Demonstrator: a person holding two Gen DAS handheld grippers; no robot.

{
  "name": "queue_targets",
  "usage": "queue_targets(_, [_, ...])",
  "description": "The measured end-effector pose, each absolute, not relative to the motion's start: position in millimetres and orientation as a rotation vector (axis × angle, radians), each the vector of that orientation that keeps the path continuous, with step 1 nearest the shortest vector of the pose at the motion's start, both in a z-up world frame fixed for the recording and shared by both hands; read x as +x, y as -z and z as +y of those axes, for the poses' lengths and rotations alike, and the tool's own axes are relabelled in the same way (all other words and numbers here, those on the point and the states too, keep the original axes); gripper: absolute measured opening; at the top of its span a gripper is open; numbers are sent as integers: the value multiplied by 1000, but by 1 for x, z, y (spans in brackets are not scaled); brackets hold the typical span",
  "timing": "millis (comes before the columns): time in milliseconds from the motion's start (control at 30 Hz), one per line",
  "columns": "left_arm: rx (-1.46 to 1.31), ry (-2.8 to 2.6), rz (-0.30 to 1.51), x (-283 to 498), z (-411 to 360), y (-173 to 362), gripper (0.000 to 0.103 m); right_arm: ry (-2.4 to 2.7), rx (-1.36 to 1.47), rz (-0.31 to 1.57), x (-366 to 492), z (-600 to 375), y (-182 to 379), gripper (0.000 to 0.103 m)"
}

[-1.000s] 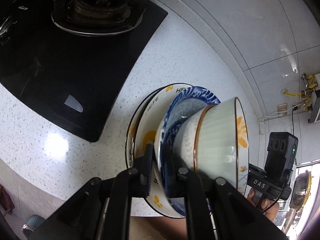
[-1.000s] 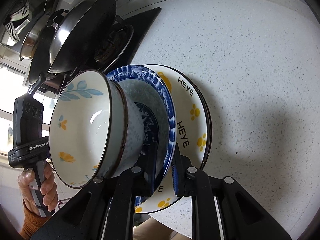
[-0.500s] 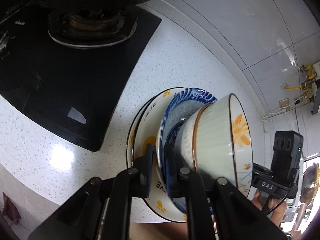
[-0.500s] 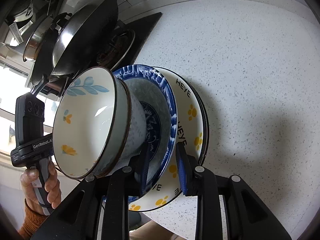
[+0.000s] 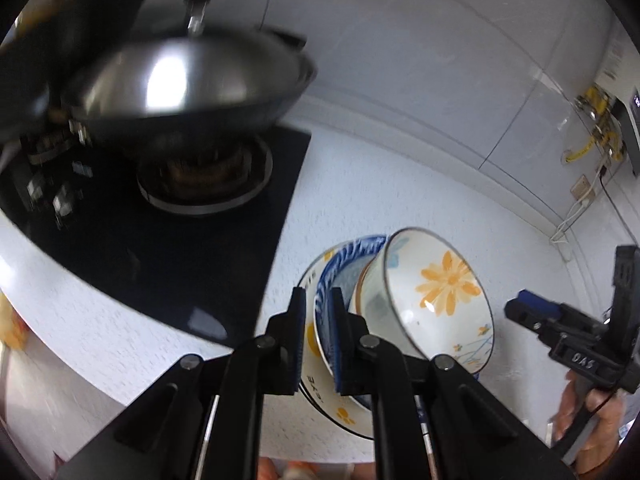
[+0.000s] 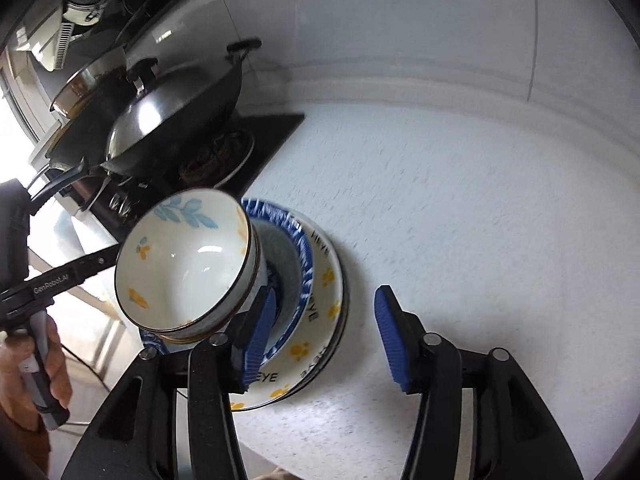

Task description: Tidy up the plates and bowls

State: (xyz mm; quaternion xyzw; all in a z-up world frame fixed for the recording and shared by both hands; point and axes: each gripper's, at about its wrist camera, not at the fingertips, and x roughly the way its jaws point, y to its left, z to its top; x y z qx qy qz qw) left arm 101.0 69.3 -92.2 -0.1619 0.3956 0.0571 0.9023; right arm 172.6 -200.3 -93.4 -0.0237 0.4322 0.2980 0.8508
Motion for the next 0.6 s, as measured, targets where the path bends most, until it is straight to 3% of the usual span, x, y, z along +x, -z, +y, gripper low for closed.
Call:
queue_targets(133, [-268, -86, 766, 99, 55, 73, 11, -546, -60, 793, 161, -212, 73, 59])
queue_targets(600, [-69, -17, 662, 84, 35, 20, 12, -288, -97, 712, 112, -233, 40, 64])
